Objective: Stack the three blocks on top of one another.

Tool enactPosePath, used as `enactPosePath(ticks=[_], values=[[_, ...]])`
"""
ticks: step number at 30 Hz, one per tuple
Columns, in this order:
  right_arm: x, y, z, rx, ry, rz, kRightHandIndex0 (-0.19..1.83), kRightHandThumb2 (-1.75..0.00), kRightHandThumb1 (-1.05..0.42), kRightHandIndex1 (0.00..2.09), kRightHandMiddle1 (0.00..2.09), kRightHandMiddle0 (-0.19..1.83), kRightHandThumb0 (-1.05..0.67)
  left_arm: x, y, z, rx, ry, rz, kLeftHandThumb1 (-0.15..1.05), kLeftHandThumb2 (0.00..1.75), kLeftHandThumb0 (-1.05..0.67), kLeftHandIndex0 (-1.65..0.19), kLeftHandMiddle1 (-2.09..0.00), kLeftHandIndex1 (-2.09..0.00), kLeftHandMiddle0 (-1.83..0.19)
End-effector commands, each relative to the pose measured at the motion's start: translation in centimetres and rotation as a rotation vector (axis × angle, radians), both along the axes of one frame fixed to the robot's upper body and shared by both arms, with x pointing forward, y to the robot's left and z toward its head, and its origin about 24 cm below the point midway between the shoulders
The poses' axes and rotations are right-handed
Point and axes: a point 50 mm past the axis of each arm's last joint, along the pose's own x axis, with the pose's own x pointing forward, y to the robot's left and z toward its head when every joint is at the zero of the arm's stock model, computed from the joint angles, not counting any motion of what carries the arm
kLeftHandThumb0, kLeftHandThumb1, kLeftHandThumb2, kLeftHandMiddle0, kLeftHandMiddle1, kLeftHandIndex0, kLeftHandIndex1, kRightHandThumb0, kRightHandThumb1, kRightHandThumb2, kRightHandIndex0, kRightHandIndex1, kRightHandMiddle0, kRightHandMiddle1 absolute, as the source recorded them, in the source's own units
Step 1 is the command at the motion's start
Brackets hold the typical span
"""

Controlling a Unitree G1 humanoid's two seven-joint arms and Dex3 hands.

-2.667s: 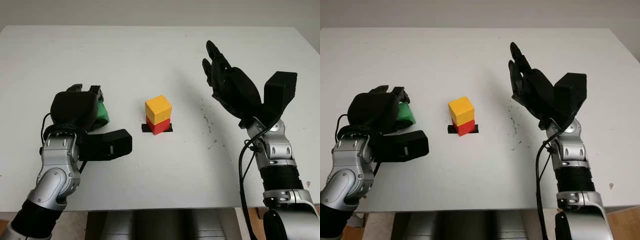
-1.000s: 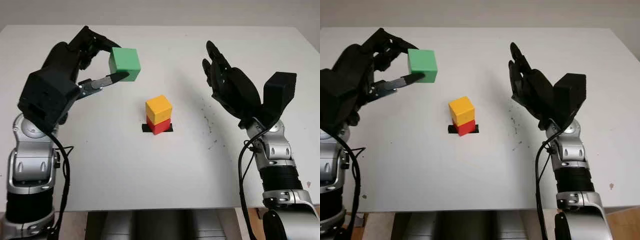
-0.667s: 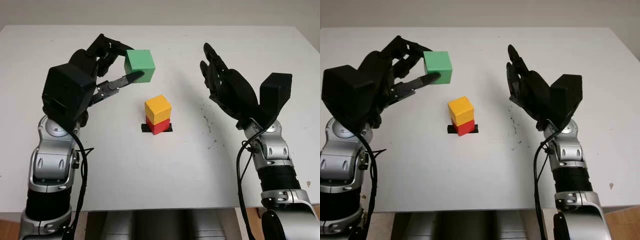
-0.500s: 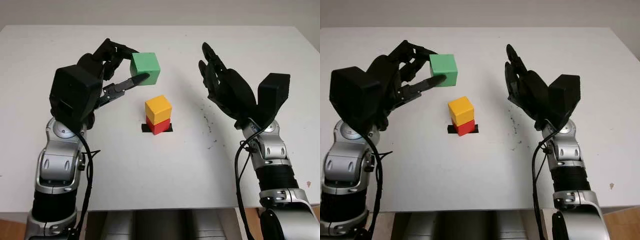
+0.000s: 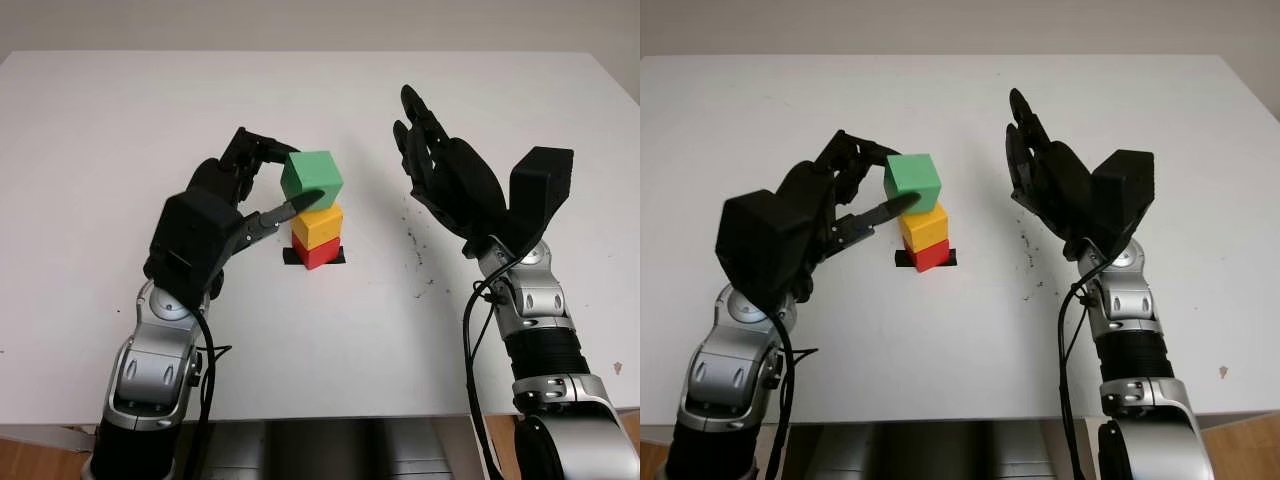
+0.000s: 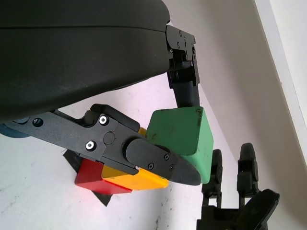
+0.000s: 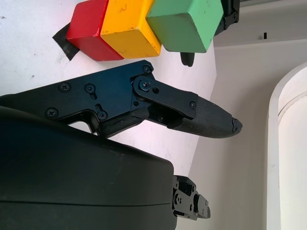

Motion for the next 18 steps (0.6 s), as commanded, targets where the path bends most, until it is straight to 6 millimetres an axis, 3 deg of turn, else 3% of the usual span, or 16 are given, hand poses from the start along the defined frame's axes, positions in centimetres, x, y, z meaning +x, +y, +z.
enactPosePath(ticks=[1,18], values=[[0.00,-0.03,0.34,0.014,-0.023,-0.006,-0.19,-0.77,-1.05,0.00,0.00,-0.19,-0.68,-0.42,-0.31,0.31,-0.007,-0.030,-0.009,1.05,0.23,-0.42,-0.16,-0.04,-1.95,-0.09],[-0.12,-0.22,0.38,0.019,-0.027,-0.008,-0.19,-0.75,-1.05,0.00,0.00,-0.19,-0.69,-0.28,-0.22,-0.41,0.008,-0.023,0.011,1.05,0.25,-0.45,-0.13,-0.05,-1.98,-0.09]])
